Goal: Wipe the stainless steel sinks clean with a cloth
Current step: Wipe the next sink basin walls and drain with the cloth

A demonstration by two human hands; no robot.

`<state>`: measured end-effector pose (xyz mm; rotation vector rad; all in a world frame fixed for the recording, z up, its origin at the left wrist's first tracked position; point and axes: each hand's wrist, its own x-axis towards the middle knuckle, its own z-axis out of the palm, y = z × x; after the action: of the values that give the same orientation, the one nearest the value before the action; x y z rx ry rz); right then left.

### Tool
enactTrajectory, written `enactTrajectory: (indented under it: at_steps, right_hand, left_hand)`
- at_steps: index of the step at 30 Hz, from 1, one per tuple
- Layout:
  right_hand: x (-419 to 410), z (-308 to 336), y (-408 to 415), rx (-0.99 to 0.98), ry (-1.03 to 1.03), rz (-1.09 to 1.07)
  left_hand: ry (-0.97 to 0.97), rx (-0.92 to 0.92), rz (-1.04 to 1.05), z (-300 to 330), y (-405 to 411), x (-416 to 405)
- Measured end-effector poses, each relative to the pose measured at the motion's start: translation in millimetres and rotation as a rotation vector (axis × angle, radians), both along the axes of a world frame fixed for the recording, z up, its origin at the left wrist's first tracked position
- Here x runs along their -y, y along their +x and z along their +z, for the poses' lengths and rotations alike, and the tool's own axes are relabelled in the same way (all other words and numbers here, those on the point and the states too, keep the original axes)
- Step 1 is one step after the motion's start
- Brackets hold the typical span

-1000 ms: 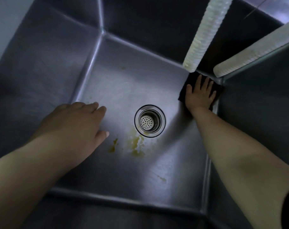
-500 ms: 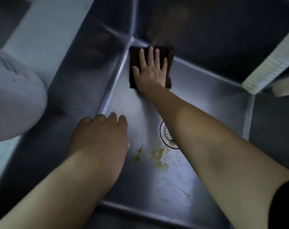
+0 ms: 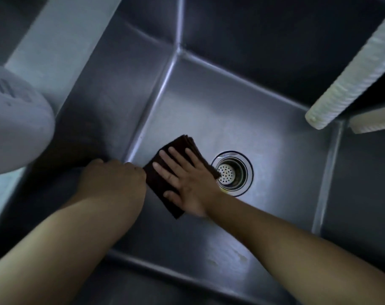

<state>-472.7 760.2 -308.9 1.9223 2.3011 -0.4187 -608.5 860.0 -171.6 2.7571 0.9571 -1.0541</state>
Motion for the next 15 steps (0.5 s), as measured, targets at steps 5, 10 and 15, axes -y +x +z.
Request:
enactTrajectory:
  at_steps: [5,10,15]
  right_hand:
    - [-67.6,-4.6,71.4,0.121,0.083,-0.155]
    - [-154.2,-7.8,117.1,0.128,0.099,-0.408]
    - [-160.8,-9.0,98.4,0.113,0.093,-0.463]
  left_hand:
    - [-0.003,0.023,-0.041,-3.3,-3.7,0.9]
    - [-0.011,0.044,-0.076,-3.9,-5.5,3.7]
    - [0.023,-0.057,-0.16,4.3,0.4,2.2]
